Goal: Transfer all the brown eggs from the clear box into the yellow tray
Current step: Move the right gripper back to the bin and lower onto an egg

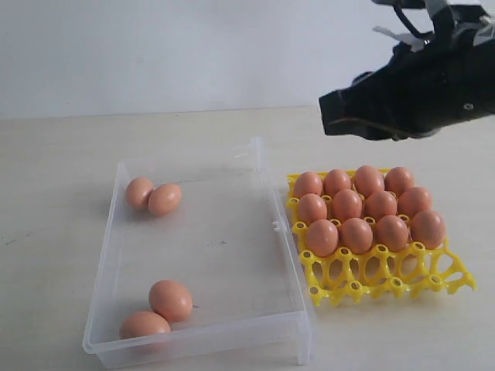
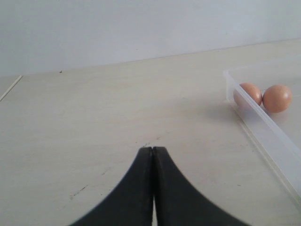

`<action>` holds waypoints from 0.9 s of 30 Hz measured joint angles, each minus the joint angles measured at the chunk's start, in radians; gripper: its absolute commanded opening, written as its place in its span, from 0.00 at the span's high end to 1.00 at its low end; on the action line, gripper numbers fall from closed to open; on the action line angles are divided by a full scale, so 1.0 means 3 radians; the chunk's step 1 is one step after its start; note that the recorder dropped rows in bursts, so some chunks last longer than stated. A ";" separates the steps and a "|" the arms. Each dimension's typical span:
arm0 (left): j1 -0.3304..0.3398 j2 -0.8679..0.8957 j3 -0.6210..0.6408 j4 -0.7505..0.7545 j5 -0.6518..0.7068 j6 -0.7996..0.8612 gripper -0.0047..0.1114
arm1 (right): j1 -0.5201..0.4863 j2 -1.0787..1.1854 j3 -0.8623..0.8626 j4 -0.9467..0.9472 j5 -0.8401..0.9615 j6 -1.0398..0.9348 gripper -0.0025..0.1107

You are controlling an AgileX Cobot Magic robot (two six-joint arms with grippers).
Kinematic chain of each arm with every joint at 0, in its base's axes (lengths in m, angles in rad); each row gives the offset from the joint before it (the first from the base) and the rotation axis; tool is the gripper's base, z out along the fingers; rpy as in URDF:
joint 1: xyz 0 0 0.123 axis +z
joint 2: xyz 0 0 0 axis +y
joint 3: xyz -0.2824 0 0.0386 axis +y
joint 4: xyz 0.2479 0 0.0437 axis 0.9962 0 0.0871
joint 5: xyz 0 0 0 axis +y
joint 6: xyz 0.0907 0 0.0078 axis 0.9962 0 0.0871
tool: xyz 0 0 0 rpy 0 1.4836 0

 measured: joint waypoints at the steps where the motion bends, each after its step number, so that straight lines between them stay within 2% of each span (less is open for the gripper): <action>1: 0.0000 0.0000 0.0000 0.0000 0.0000 0.0000 0.96 | 0.0091 0.0087 -0.0125 0.0007 0.0000 0.0000 0.58; 7: 0.0000 0.0000 0.0000 0.0000 0.0000 0.0000 0.96 | 0.0571 0.0885 -0.0636 0.0010 0.0058 0.0000 0.57; 14: 0.0000 0.0000 0.0000 0.0000 0.0000 0.0000 0.96 | 0.1024 0.2046 -0.1562 0.0016 0.0828 0.0000 0.54; 17: 0.0000 0.0000 0.0000 0.0000 0.0000 0.0000 0.96 | 0.1178 0.2277 -0.1860 0.0009 0.1047 -0.0006 0.51; 27: 0.0000 0.0000 0.0000 0.0000 0.0000 0.0000 0.96 | 0.1447 0.2705 -0.2428 -0.0197 0.1384 -0.0013 0.50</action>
